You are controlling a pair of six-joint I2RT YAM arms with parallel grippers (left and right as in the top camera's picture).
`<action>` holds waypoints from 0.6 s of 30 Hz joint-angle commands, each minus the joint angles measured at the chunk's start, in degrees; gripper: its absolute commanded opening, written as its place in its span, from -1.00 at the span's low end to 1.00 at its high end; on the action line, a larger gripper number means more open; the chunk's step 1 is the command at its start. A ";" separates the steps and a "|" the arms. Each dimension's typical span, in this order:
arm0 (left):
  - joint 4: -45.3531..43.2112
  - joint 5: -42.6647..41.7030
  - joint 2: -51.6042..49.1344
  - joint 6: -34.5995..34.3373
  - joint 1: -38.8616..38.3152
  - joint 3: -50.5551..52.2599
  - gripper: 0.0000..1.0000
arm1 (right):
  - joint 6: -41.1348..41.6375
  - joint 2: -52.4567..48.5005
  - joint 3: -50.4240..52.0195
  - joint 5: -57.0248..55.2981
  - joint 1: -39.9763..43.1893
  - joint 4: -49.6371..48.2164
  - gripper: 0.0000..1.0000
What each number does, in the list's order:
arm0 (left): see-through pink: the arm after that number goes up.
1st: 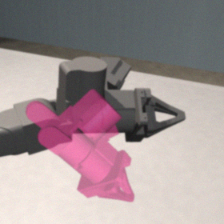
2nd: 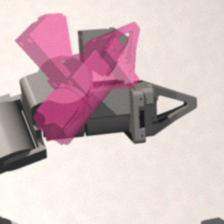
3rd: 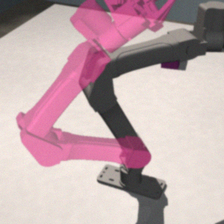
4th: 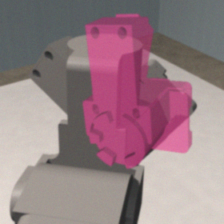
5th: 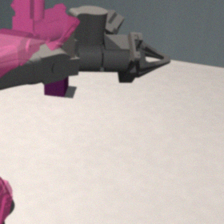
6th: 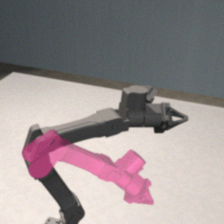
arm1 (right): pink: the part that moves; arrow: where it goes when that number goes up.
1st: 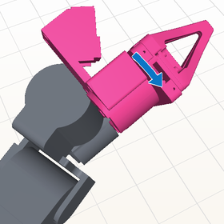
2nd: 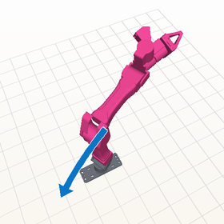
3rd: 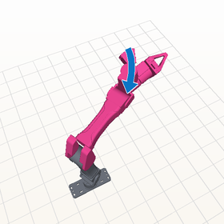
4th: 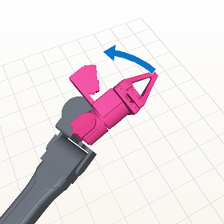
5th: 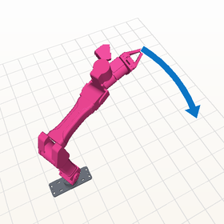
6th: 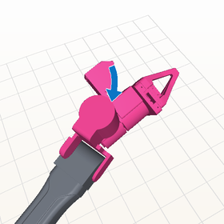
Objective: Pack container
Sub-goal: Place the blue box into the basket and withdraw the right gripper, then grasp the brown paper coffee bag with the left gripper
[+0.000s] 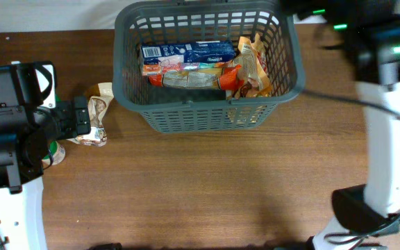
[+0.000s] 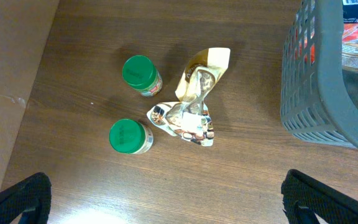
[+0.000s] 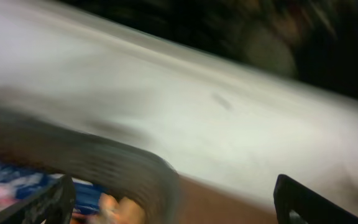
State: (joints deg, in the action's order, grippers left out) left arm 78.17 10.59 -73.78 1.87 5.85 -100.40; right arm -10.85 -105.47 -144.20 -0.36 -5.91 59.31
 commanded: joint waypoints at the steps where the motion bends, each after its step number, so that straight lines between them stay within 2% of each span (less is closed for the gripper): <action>1: -0.11 0.63 -0.15 -0.39 -0.20 -0.48 0.99 | 19.56 -0.98 0.24 5.16 11.45 3.52 0.84; 4: -0.11 0.63 -0.15 -0.39 -0.20 -0.48 0.99 | 23.74 -2.62 0.42 10.16 20.11 8.11 0.83; 7: -0.11 0.63 -0.15 -0.37 -0.20 -0.48 0.98 | 23.80 -5.33 0.42 11.13 27.06 13.16 0.84; 11: -1.09 0.57 -0.15 -0.39 -0.20 -0.48 0.98 | 23.80 -8.24 0.42 11.15 30.84 17.22 0.86; 12: -1.49 0.57 -0.15 -0.42 -0.20 -0.48 0.99 | 23.80 -8.85 0.42 11.15 31.41 18.18 0.98; 13: -1.49 0.04 -0.15 -0.39 -0.20 -0.48 0.99 | 23.80 -9.49 0.42 11.15 31.89 18.95 0.98; 18: -5.97 -11.13 -0.15 -0.37 -0.20 -0.48 0.99 | 23.80 -11.30 0.42 11.13 32.57 19.58 0.98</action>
State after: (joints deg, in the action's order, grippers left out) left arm 75.50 7.90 -73.78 1.87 5.85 -100.40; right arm 12.10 -115.96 -144.05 9.41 26.41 78.94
